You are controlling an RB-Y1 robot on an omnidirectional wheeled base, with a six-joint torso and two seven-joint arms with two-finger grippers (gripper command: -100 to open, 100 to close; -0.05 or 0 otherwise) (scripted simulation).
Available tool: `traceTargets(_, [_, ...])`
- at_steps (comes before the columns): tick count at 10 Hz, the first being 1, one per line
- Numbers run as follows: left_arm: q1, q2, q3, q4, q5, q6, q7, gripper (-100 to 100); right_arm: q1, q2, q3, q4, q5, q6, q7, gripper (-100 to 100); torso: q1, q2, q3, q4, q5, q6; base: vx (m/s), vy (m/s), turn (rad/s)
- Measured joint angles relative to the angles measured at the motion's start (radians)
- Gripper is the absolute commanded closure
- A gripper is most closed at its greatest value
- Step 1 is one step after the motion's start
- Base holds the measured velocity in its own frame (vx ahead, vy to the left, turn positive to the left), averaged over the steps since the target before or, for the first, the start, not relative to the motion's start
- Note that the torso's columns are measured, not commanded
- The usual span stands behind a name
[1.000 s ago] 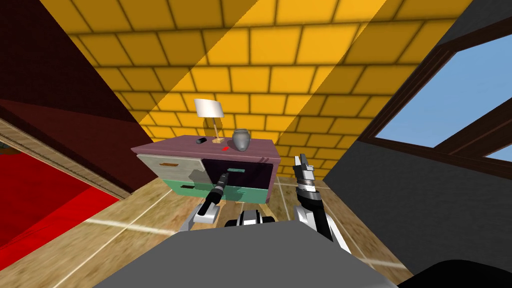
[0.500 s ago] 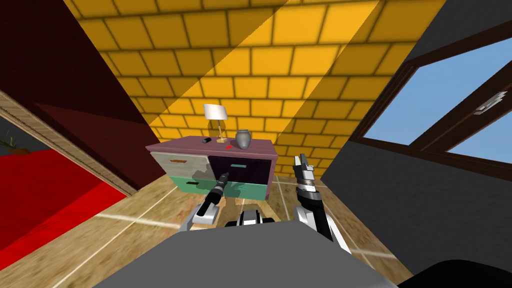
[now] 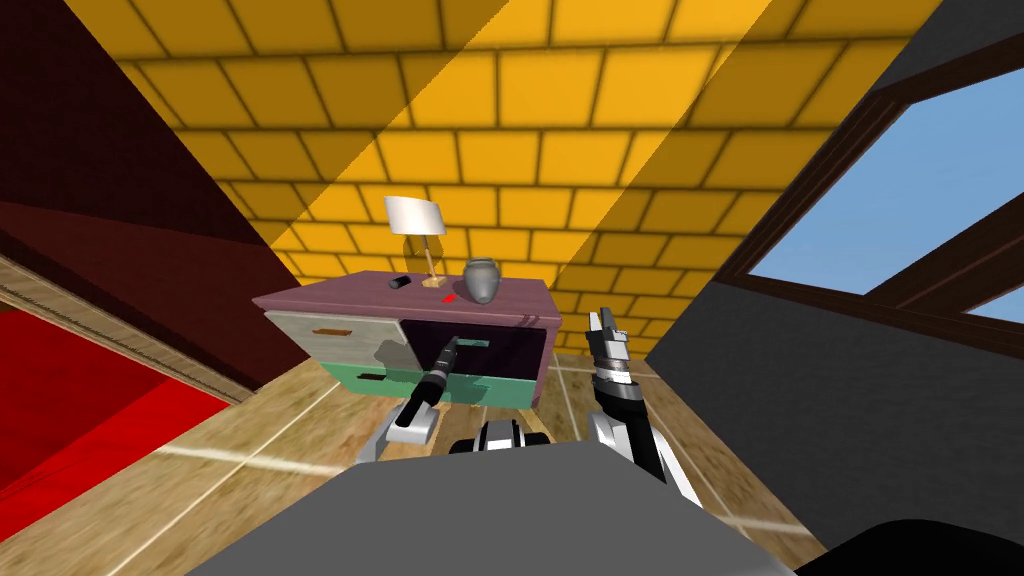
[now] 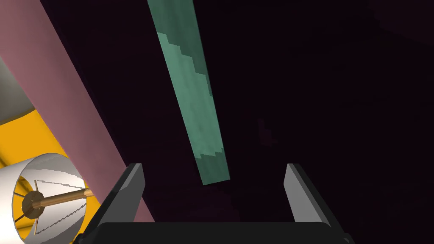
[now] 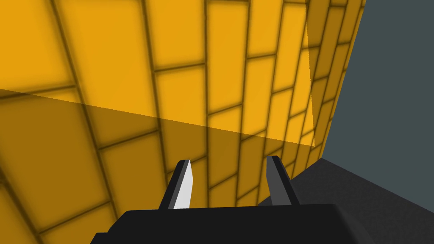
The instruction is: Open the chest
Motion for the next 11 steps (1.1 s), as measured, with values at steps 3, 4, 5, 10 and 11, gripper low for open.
traceTargets(3, [-0.08,-0.012,0.012,0.096,-0.002,-0.031,-0.001,-100,0.0,0.0,0.0,0.0,0.0,0.0,0.0,0,-0.001,-0.004,-0.002,-0.001,0.0,0.0,-0.043,0.005,0.052])
traceTargets(4, [-0.106,-0.021,0.018,0.126,-0.005,-0.047,-0.004,-100,0.0,0.0,0.0,0.0,0.0,0.0,0.0,0,0.0,-0.006,-0.004,-0.002,0.0,0.0,-0.056,0.009,0.058])
traceTargets(5, [-0.139,-0.027,0.023,0.159,-0.007,-0.058,-0.006,-100,0.0,0.0,0.0,0.0,0.0,0.0,0.0,0,0.0,-0.007,-0.004,-0.002,0.0,0.0,-0.027,0.005,-0.009])
traceTargets(10, [-0.246,-0.035,0.036,0.296,-0.007,-0.089,-0.005,-100,0.0,0.0,0.0,0.0,0.0,0.0,0.0,0,0.0,-0.006,-0.004,-0.002,0.0,0.0,-0.019,0.005,0.03])
traceTargets(11, [-0.254,-0.036,0.037,0.319,-0.008,-0.09,-0.005,-100,0.0,0.0,0.0,0.0,0.0,0.0,0.0,0,-0.001,-0.007,-0.004,-0.002,0.0,0.0,-0.04,0.005,0.107])
